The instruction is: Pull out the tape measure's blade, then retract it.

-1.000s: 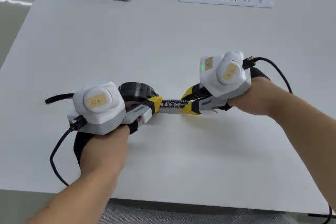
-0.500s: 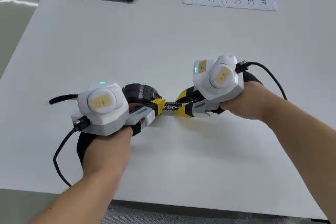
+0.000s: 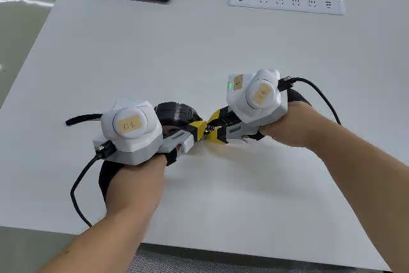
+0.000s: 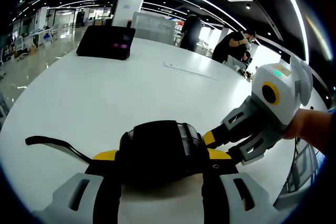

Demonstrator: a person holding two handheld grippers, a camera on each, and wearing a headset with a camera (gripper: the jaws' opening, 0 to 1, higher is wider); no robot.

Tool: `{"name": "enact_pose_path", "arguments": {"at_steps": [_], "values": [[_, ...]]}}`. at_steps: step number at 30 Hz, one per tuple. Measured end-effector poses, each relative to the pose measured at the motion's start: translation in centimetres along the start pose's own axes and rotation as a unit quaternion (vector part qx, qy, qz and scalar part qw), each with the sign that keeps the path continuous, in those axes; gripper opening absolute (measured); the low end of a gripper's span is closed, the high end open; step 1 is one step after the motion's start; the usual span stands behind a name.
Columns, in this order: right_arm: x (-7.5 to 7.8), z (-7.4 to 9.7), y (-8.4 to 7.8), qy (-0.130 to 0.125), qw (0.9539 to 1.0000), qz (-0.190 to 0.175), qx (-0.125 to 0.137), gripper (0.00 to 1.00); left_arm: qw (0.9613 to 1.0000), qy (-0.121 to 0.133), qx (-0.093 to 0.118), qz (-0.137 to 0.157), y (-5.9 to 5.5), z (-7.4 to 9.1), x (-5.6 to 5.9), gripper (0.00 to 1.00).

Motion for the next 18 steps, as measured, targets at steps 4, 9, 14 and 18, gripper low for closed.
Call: {"name": "enact_pose_path", "arguments": {"at_steps": [4,9,14,18], "values": [[0.08,-0.19,0.16,0.002,1.0000,0.001,-0.001,0.11,1.0000,0.000,0.000,0.000,0.00,0.05,0.10,0.58],[0.09,-0.09,0.12,0.001,1.0000,-0.003,0.002,0.11,1.0000,-0.001,0.001,-0.001,0.05,0.08,0.20,0.58],[0.10,-0.10,0.13,-0.002,1.0000,-0.005,0.001,0.11,1.0000,0.000,0.001,-0.001,0.07,0.10,0.29,0.58],[0.09,-0.14,0.13,-0.004,1.0000,-0.006,0.001,0.11,1.0000,0.003,-0.002,-0.001,0.13,0.08,0.37,0.59]]}}
Point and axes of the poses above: the centre of the closed fingertips' face, and the gripper's own axes: z roughly backward along the fingers, x roughly to its right, y roughly out of its top, the point moved 6 cm from there along z, roughly backward along the fingers, and after that the axes turned 14 degrees about z, right-handed, at the moved point
